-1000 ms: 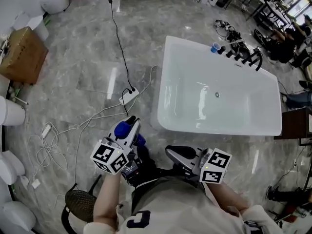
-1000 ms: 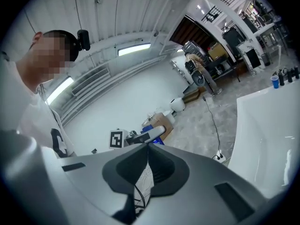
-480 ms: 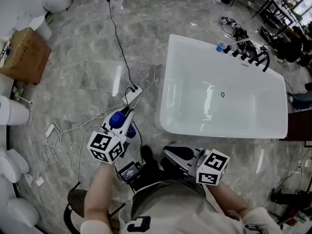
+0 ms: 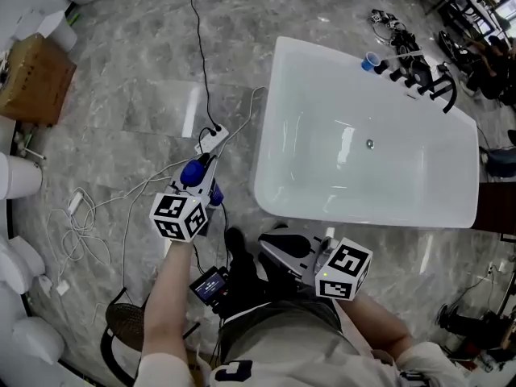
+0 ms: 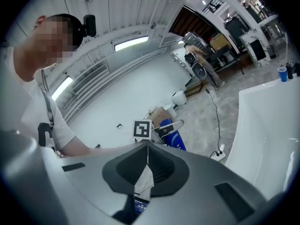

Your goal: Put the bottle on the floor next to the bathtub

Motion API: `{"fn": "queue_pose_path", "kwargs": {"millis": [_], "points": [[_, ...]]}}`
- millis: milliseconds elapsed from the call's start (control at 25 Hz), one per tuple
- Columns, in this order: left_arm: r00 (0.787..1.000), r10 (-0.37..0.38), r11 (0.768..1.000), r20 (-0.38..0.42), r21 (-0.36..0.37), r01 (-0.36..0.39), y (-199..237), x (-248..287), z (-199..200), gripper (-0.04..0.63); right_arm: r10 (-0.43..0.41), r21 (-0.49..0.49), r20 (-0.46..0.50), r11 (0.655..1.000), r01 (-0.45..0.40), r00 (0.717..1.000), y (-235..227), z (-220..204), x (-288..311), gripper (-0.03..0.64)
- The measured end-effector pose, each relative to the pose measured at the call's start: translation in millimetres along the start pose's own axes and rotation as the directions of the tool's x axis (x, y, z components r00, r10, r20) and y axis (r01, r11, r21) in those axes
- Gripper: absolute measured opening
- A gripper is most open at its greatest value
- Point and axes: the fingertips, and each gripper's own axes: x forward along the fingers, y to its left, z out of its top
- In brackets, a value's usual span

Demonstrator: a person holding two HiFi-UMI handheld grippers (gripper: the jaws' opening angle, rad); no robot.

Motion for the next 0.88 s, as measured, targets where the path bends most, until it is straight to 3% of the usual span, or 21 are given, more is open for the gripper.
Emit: {"fn": "queue_pose_path", "kwargs": {"millis": [240,600,880], "points": [[0.996,0.018,1.0,-0.082,0.001,-0.018,30,54,-57,0.121,-0.008,0.045,0.006,0.999,0.008,1.0,-44,-12,22,0.028],[0.989,0.111,0.992,-0.102,-0.042,-0.115,102,123,-176,0.121,-0.019,0.132,0.023,0.991,0.016,1.0,-119,-76,67,0.028],[0.981,0.117,0.991,-0.157,-0.038,-0.125,147,179,-287,0.123,-0.003,0.03,-0.037,1.0,0.004,0.999,-160,-156,112,0.028]]}}
